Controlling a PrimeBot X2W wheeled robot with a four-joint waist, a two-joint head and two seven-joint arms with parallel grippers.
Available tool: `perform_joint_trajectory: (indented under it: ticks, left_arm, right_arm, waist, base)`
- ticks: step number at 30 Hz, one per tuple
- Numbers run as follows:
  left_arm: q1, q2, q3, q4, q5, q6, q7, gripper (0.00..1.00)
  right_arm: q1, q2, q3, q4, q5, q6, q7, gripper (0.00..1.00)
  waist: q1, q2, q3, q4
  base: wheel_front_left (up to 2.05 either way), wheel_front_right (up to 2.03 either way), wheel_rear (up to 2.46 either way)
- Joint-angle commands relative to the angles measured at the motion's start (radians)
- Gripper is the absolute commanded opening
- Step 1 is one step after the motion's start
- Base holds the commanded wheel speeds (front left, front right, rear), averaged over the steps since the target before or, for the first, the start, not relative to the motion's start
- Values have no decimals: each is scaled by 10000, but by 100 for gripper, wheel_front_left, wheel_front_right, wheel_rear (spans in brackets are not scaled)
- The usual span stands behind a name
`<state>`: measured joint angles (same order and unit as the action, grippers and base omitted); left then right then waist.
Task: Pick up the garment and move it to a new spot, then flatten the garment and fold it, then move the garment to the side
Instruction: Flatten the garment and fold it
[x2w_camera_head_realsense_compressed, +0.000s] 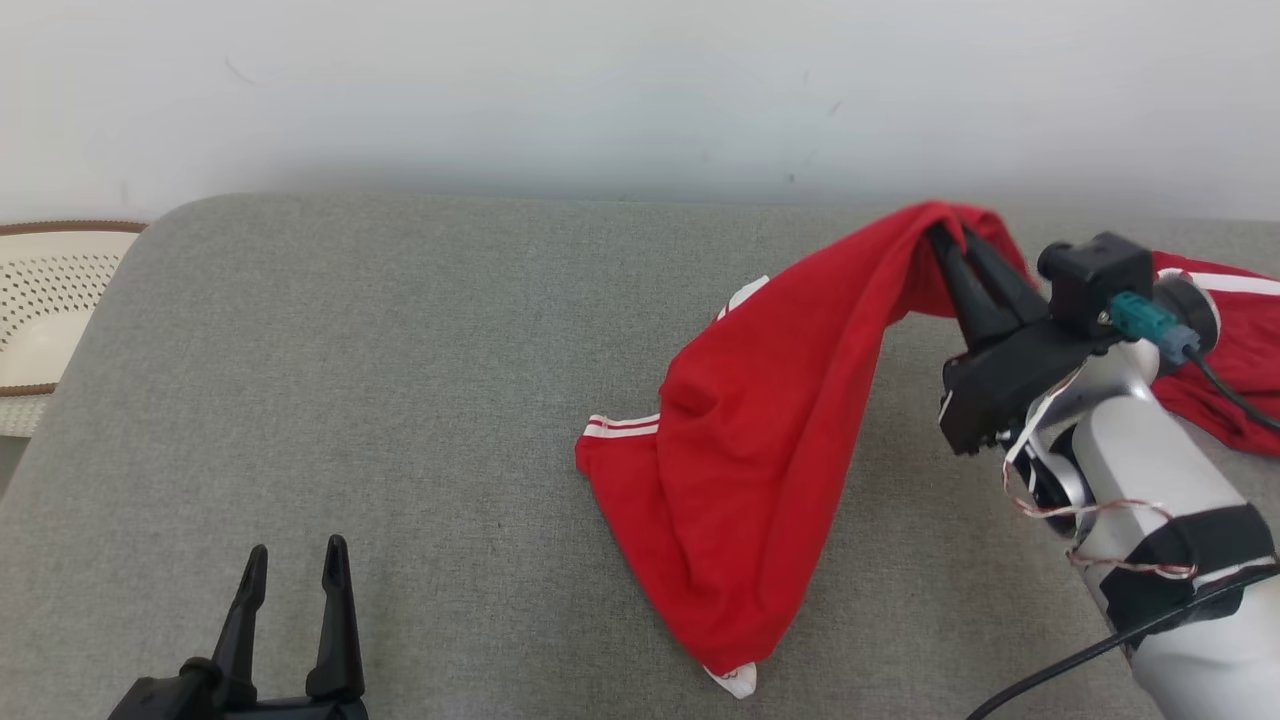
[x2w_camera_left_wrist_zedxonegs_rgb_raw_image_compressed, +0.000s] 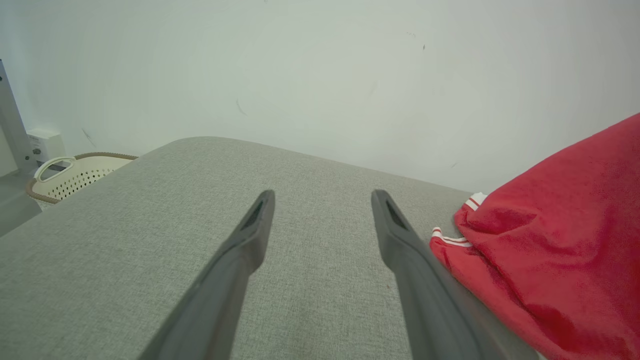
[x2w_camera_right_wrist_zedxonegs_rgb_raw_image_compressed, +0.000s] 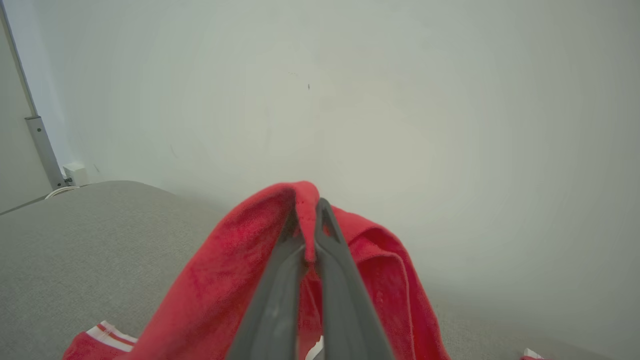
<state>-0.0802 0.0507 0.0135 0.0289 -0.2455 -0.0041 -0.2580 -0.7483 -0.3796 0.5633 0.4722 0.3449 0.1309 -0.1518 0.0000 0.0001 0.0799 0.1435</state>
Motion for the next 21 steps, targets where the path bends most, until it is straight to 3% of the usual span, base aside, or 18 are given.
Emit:
perform_joint_trajectory:
  ticks: [1,13,21]
  left_arm:
    - [151,1,36,16,-1,13,-76,100]
    - [150,2,62,-95,45,8,-76,100]
    - [236,0,34,-192,50,50,-76,100]
  right_arm:
    - [280,-22,27,-90,116,-2,181,0]
    - [1373,-475,-684,-1340,150,-2,991,0]
    - [2679,-744,-1580,-3641,-1,-2,1801,0]
  waist:
    - [0,-1,14,-29]
    - [0,-1,160,-156]
    - [0,-1,146,-488]
  base:
    - [0,0,0]
    - [0,0,0]
    - [0,0,0]
